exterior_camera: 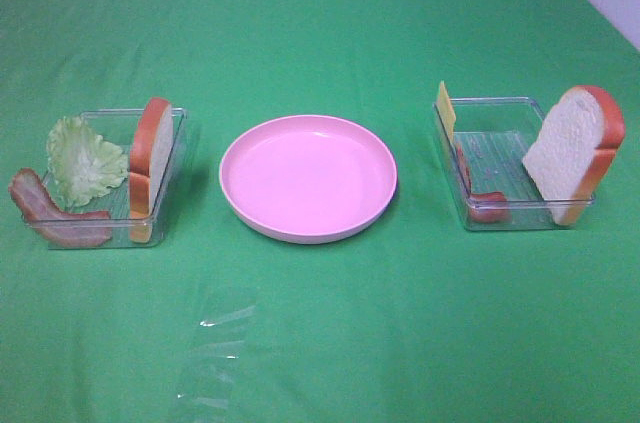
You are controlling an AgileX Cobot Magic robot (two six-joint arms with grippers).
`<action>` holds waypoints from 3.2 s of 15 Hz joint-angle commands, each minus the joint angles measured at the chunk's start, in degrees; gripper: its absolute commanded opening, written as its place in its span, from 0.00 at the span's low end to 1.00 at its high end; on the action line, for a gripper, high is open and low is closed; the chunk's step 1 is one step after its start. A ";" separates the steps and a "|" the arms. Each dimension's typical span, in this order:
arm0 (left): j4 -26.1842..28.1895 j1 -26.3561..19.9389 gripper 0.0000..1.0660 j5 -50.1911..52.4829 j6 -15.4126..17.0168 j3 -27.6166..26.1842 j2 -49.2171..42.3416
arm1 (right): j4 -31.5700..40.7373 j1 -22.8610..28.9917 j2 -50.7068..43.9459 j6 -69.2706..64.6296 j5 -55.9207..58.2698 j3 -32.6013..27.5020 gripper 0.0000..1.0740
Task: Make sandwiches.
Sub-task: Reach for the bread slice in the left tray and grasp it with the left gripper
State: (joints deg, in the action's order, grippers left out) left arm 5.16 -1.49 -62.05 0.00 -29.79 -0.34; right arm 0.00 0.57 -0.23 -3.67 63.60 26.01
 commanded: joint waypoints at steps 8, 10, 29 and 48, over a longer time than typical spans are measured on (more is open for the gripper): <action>1.15 0.40 0.96 0.11 -1.03 0.11 0.69 | 0.00 -0.17 -1.60 0.23 -0.63 -0.17 0.91; 1.32 0.40 0.96 -3.72 -3.44 -2.98 6.70 | 0.00 -0.17 -1.60 0.23 -0.63 -0.17 0.91; -1.20 14.55 0.96 -13.52 2.35 -65.20 103.42 | 0.00 -0.17 -1.60 0.23 -0.63 -0.17 0.91; -6.65 22.57 0.95 -11.29 4.24 -71.05 123.19 | 0.00 -0.17 -1.60 0.23 -0.63 -0.17 0.91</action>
State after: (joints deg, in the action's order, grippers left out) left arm -1.20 21.08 -69.67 4.53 -100.78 122.61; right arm 0.00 0.57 -0.23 -3.67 63.60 26.01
